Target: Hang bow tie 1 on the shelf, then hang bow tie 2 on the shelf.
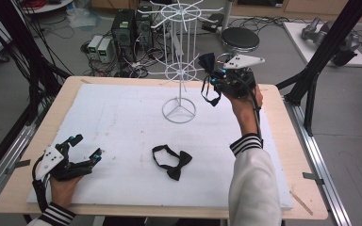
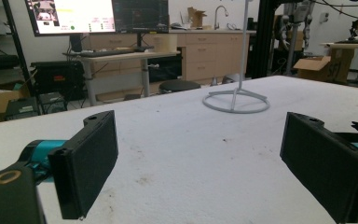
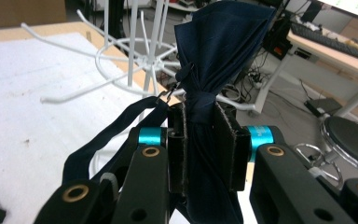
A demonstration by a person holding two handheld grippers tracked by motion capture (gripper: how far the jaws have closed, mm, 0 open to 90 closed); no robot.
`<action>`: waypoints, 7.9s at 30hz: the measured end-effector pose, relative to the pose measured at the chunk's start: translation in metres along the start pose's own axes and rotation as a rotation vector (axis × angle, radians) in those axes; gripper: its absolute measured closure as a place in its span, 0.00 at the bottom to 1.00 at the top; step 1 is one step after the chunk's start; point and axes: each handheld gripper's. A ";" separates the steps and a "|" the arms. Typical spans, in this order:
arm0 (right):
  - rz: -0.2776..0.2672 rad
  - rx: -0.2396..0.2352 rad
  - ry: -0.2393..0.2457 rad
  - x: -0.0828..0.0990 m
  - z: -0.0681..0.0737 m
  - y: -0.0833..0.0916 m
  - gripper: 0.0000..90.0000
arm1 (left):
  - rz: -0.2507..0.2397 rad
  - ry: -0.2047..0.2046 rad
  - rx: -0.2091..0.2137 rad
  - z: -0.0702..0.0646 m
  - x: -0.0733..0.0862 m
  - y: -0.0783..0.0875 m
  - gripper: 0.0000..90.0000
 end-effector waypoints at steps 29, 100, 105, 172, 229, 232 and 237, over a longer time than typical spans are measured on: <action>0.018 0.040 0.016 -0.007 -0.003 -0.033 0.83 | -0.005 0.003 0.004 0.000 0.000 0.001 0.13; -0.212 -0.023 -0.254 0.112 0.054 0.116 0.13 | -0.003 -0.002 -0.002 -0.001 0.000 0.000 0.13; -0.193 -0.025 -0.267 0.130 0.061 0.115 0.13 | -0.003 -0.003 -0.002 -0.001 0.000 0.000 0.13; 0.055 -0.401 -0.066 0.095 0.095 0.047 0.13 | 0.004 0.003 0.003 0.001 0.000 0.000 0.13; 0.395 -0.800 0.286 0.114 0.147 -0.036 0.19 | -0.003 0.008 0.002 0.001 0.000 0.000 0.13; 0.401 -0.805 0.296 0.116 0.146 -0.038 0.21 | -0.003 0.008 0.002 0.001 0.000 0.000 0.13; 0.399 -0.818 0.341 0.118 0.148 -0.040 0.21 | -0.002 0.008 0.003 0.001 0.000 0.000 0.13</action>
Point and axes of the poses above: each handheld gripper's, and its own axes: y roughly backward along the jaws, x roughly out of its underside, z roughly to its left, and after that the axes turned 11 degrees about -z, right-handed
